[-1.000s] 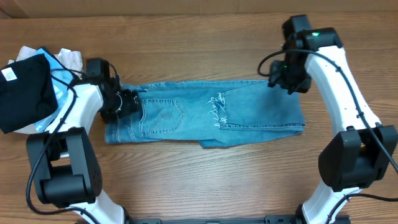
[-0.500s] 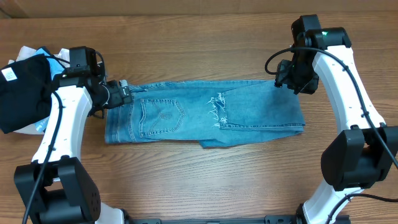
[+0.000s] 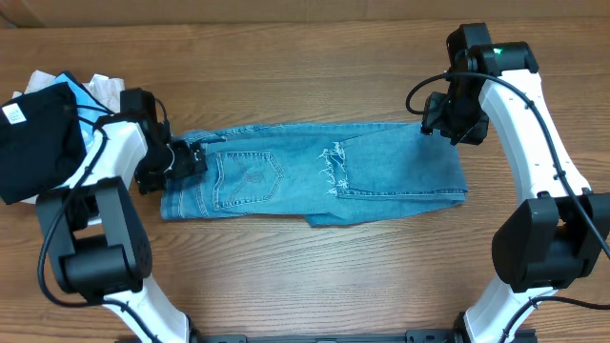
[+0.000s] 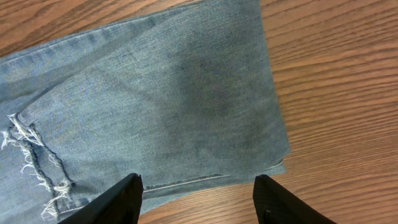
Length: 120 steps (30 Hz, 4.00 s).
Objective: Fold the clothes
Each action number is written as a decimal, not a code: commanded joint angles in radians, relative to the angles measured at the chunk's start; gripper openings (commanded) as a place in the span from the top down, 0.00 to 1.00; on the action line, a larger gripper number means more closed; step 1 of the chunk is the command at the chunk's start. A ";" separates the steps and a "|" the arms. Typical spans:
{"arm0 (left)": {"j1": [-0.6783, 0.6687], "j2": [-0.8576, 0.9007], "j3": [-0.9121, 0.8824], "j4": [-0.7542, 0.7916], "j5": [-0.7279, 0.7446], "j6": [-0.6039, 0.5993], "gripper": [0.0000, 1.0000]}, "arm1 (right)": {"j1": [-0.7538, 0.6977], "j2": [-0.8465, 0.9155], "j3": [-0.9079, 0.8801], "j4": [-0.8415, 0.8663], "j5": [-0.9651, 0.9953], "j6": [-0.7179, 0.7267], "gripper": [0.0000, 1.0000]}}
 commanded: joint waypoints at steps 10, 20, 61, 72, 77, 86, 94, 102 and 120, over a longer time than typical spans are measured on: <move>0.005 0.140 -0.010 0.010 0.072 0.052 0.36 | -0.002 0.004 -0.002 0.002 0.011 0.005 0.39; 0.006 0.140 -0.005 -0.003 0.066 0.050 0.96 | -0.002 0.004 -0.002 0.002 0.011 0.005 0.39; -0.066 -0.189 0.693 -0.473 0.132 -0.101 0.96 | -0.002 0.004 -0.002 -0.019 0.006 0.008 0.39; -0.265 -0.154 0.692 -0.369 0.112 -0.204 0.95 | -0.002 0.004 -0.002 -0.021 -0.009 0.008 0.39; -0.285 -0.131 0.692 -0.368 0.108 -0.204 0.96 | -0.002 0.004 -0.002 -0.016 -0.008 0.008 0.40; -0.241 -0.144 0.699 -0.365 0.060 -0.203 0.96 | -0.001 0.039 -0.002 0.189 -0.087 -0.133 0.44; -0.222 -0.144 0.699 -0.359 0.045 -0.204 0.96 | 0.020 0.196 -0.002 0.381 -0.132 -0.158 0.53; -0.211 -0.144 0.699 -0.343 0.002 -0.204 0.95 | 0.076 0.257 -0.002 0.486 -0.136 -0.179 0.56; -0.058 -0.144 0.699 -0.247 0.037 -0.203 0.95 | 0.208 0.382 -0.002 0.309 -0.140 -0.176 0.60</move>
